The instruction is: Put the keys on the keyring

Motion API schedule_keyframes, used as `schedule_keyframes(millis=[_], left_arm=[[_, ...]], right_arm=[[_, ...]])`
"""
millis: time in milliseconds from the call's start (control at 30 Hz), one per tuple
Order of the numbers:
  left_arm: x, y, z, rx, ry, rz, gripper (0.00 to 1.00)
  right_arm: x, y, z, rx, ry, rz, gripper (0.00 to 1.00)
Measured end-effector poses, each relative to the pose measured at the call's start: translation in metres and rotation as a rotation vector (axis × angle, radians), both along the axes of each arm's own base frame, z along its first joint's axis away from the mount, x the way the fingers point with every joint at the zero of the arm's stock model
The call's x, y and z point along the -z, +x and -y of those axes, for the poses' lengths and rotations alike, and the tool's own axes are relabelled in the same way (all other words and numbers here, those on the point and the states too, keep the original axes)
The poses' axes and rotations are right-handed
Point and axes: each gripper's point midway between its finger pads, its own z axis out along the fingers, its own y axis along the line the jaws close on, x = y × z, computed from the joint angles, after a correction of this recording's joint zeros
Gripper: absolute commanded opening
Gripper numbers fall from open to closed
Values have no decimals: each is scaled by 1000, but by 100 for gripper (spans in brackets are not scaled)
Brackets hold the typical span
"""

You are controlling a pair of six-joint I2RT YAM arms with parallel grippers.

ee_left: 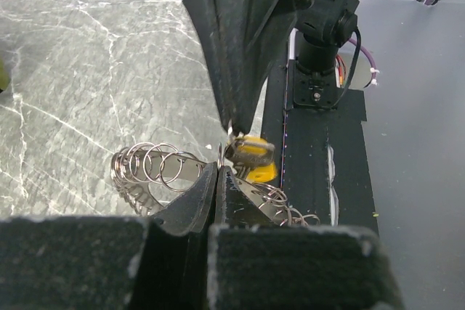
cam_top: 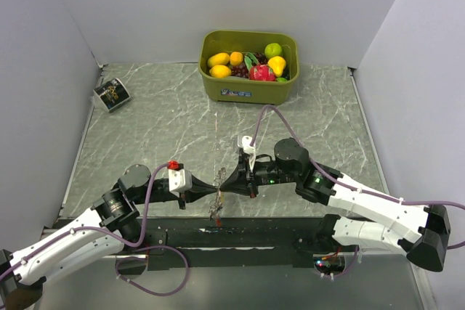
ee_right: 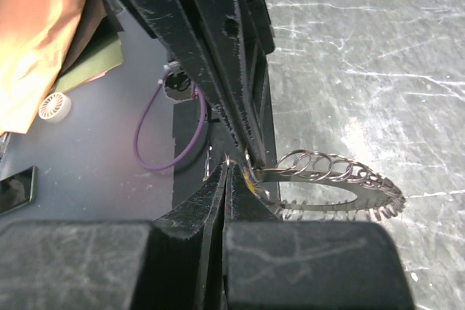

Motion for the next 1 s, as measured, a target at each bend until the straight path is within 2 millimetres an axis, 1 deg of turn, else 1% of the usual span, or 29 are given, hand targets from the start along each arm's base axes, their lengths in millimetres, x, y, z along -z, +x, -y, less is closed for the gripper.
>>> schedule_keyframes(millis=[167,567,700,867,1000], left_arm=[[-2,-1,-1,0,-7,5,1],[-5,1,-3,-21,-16,14,1],[-10,0,-5,-29,-31,26,1],[-15,0,-8,-36,-47,38,1],[-16,-1,-8,-34,-50,41,1]], right_arm=[[7,5,-1,26,-23,-7,0],[6,15,0,95,-24,-8,0],[5,15,0,100,-24,-11,0],[11,15,2,104,-40,-18,0],[12,15,2,105,-42,-20,0]])
